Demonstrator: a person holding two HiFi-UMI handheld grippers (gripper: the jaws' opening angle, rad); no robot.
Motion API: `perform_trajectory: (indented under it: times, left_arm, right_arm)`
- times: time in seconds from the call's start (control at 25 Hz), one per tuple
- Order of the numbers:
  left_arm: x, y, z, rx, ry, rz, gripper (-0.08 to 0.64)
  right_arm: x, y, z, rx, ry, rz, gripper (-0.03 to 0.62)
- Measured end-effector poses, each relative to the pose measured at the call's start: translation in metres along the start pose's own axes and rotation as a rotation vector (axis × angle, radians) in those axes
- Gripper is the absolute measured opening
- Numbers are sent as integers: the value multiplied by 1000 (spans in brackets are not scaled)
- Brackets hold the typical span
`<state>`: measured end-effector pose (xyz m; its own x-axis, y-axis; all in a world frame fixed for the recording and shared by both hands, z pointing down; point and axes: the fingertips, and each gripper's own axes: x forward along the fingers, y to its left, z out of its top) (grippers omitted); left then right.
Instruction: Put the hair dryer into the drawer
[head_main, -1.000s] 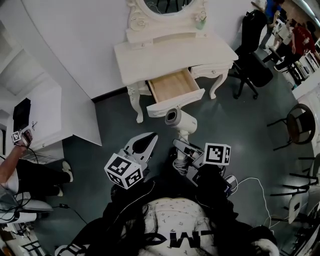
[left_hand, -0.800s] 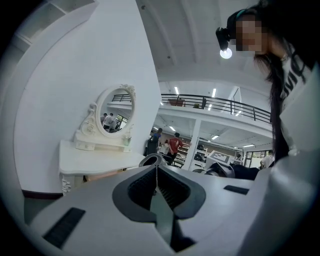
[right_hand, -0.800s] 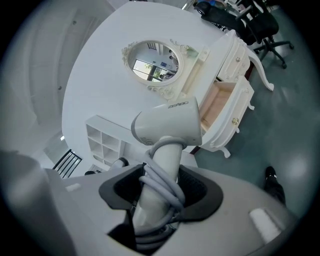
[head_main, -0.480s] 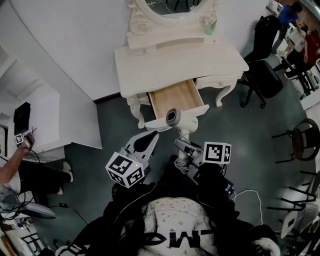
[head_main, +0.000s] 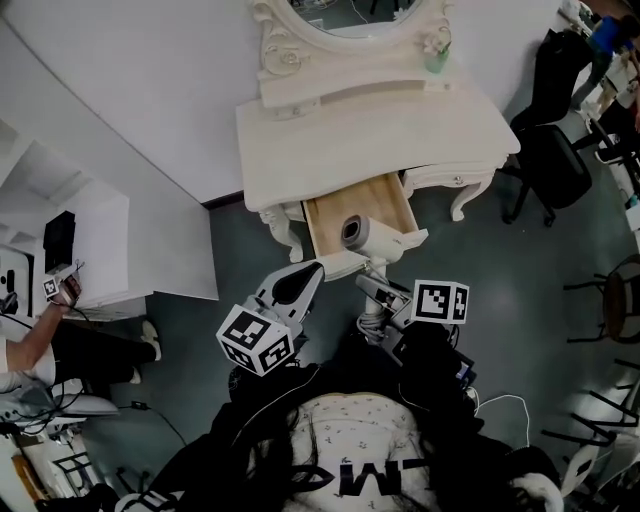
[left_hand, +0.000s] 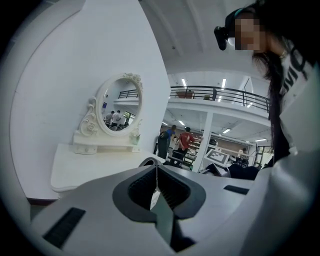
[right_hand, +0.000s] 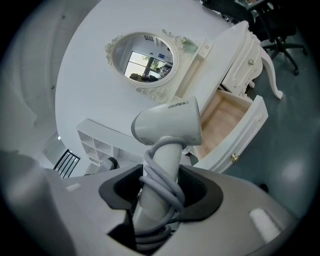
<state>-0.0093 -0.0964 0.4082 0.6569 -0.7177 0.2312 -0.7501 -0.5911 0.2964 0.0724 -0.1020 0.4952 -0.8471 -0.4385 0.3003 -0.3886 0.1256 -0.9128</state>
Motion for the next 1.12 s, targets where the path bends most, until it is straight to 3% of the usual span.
perform_trajectory:
  times: [0.64, 1.12]
  left_arm:
    - [36, 4, 7, 19, 44, 24, 0]
    - [52, 28, 10, 12, 79, -40, 0]
  right_arm:
    - [-1, -28, 24, 40, 7, -5, 225]
    - [25, -49, 25, 95, 5, -70, 225]
